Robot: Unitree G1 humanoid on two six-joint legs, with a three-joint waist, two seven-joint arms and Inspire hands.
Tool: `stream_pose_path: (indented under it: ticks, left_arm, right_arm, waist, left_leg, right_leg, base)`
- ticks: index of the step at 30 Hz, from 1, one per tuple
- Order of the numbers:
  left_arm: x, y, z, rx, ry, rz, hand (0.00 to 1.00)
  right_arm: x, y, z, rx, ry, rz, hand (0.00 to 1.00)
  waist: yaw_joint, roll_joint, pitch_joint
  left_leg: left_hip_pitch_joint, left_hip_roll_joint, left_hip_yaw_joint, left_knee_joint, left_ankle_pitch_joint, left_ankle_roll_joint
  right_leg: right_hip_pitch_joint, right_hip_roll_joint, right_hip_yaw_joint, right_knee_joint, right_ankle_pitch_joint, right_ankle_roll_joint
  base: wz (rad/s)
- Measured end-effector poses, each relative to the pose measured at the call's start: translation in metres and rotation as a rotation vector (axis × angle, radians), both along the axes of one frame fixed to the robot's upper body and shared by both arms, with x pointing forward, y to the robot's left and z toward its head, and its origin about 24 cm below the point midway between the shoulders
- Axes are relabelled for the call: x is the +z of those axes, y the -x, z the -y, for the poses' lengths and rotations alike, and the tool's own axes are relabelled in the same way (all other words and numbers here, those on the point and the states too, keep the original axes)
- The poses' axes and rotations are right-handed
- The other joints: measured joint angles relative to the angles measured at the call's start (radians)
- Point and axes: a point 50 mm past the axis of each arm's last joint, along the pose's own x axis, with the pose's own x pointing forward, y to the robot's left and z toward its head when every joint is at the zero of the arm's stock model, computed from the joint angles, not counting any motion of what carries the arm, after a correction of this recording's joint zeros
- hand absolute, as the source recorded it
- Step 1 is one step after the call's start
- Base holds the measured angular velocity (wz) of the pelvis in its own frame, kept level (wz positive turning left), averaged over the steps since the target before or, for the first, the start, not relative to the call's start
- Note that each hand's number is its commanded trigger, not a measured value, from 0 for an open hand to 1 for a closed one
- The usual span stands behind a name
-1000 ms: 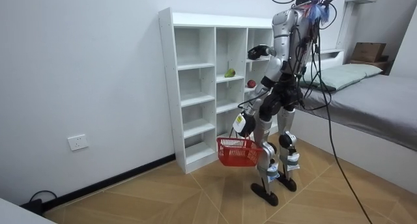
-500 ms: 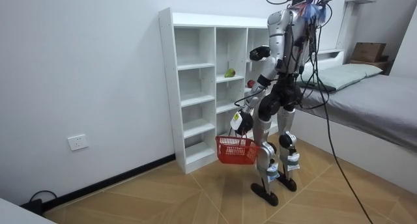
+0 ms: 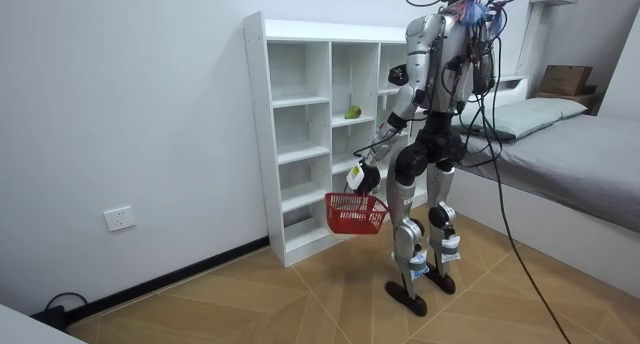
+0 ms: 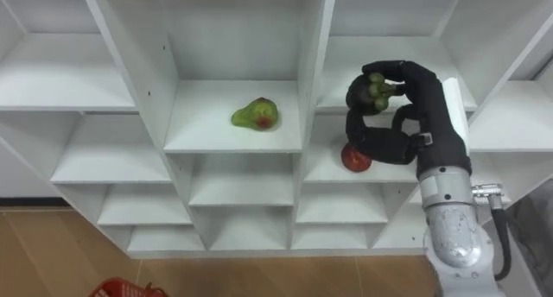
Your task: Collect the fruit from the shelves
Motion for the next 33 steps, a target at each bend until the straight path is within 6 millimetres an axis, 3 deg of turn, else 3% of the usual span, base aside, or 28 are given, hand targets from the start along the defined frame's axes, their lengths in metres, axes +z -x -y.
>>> stream_pose_path:
  ticks: [6, 13, 16, 20, 27, 33]
  left_arm:
    - [0.002, -0.018, 0.007, 0.04, 0.057, 0.065, 1.0]
    - [0.002, -0.034, 0.022, 0.087, 0.159, 0.117, 1.0]
    - [0.002, -0.04, 0.029, 0.127, 0.204, 0.139, 1.0]
    - [0.006, -0.059, 0.039, 0.159, 0.264, 0.186, 1.0]
    - [0.012, -0.079, 0.048, 0.164, 0.313, 0.24, 1.0]
    - [0.012, -0.082, 0.064, 0.166, 0.386, 0.242, 1.0]
  right_arm:
    - [0.004, 0.005, -0.027, 0.153, 0.022, -0.003, 1.0]
    - [-0.018, 0.013, -0.054, 0.306, 0.051, -0.119, 1.0]
    - [-0.038, 0.015, -0.058, 0.321, 0.085, -0.201, 1.0]
    - [-0.062, 0.018, -0.059, 0.317, 0.143, -0.3, 1.0]
    - [-0.082, 0.02, -0.063, 0.301, 0.129, -0.376, 1.0]
    - [-0.127, 0.029, -0.074, 0.337, 0.15, -0.566, 1.0]
  waist:
    - [-0.006, -0.002, -0.0011]
    - [-0.01, -0.013, 0.0027]
    - [-0.008, -0.014, 0.0047]
    - [0.007, -0.013, 0.0154]
    - [0.007, -0.018, 0.016]
    - [0.017, -0.035, 0.0124]
  left_leg:
    - [-0.005, 0.0, 0.019, -0.008, 0.0, 0.0]
    - [-0.008, -0.001, 0.022, -0.008, 0.0, 0.0]
    - [-0.01, 0.0, 0.026, -0.008, 0.0, 0.0]
    - [-0.019, 0.0, 0.022, -0.003, 0.0, 0.001]
    - [-0.071, 0.0, -0.009, 0.02, 0.0, 0.0]
    - [-0.101, -0.002, -0.02, 0.028, 0.001, 0.0]
  right_leg:
    - [-0.016, 0.004, 0.017, 0.006, 0.0, 0.0]
    - [-0.025, 0.002, 0.024, -0.001, 0.003, 0.002]
    - [-0.028, 0.002, 0.025, 0.0, 0.004, 0.002]
    - [-0.034, 0.002, 0.021, 0.001, 0.005, 0.002]
    - [-0.064, 0.0, -0.003, 0.002, 0.006, -0.001]
    - [-0.082, -0.003, -0.024, 0.001, 0.007, 0.0]
  base:
    - [-0.1]
    - [-0.01]
    - [-0.04]
    - [0.01]
    - [0.12]
    - [0.08]
